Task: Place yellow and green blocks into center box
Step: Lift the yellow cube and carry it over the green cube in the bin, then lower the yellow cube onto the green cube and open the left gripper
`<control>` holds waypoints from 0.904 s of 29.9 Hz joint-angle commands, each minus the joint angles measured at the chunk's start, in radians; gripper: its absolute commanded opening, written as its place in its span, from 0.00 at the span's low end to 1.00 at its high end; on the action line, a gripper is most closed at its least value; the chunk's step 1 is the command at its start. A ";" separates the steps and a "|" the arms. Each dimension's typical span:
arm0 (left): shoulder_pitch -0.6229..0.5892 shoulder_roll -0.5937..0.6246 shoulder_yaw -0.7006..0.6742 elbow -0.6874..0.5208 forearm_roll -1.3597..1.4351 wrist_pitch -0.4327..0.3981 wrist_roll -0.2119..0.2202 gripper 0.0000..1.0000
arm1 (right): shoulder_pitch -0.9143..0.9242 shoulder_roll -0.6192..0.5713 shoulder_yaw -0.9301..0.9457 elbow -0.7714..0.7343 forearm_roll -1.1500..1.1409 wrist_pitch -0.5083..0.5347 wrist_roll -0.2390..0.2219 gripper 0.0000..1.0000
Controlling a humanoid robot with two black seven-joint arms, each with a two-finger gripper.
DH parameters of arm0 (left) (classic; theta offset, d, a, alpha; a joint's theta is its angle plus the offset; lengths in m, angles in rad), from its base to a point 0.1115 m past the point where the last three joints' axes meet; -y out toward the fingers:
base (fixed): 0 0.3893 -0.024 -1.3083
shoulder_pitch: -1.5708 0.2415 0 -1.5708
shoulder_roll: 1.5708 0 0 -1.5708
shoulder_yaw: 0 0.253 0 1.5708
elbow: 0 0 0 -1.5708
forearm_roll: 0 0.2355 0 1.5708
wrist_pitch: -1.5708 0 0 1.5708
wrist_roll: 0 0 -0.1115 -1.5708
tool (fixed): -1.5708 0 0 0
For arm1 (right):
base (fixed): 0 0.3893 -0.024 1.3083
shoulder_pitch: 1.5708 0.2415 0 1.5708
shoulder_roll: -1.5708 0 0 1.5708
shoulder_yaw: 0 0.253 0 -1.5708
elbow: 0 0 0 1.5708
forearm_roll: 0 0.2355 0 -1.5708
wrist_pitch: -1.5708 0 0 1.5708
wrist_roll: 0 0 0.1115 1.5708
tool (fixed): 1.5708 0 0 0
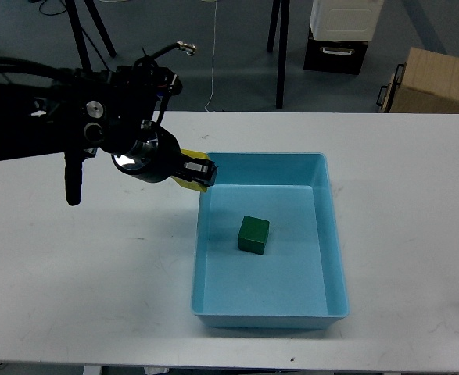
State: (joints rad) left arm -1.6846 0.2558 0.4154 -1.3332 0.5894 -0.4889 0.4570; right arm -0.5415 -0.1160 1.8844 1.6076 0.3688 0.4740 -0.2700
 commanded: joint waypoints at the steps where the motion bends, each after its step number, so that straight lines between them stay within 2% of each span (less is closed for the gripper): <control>1: -0.001 -0.087 0.002 0.028 -0.002 0.000 0.000 0.00 | 0.000 -0.001 -0.002 0.000 -0.002 0.000 -0.002 0.99; 12: 0.059 -0.256 0.046 0.132 0.000 0.000 -0.001 0.01 | -0.002 -0.004 0.009 -0.001 -0.008 0.000 0.000 0.99; 20: 0.103 -0.256 0.057 0.199 0.003 0.000 -0.003 0.07 | -0.003 -0.004 0.007 -0.005 -0.008 0.000 0.000 0.99; 26: 0.106 -0.256 0.057 0.201 -0.002 0.000 -0.011 0.26 | -0.002 -0.004 0.009 -0.015 -0.010 0.000 -0.002 0.99; 27: 0.106 -0.256 0.057 0.201 -0.002 0.000 -0.012 0.34 | -0.002 -0.004 0.009 -0.015 -0.010 0.000 -0.002 0.99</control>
State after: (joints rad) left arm -1.5788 0.0000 0.4731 -1.1325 0.5913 -0.4887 0.4486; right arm -0.5436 -0.1197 1.8925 1.5951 0.3594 0.4740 -0.2709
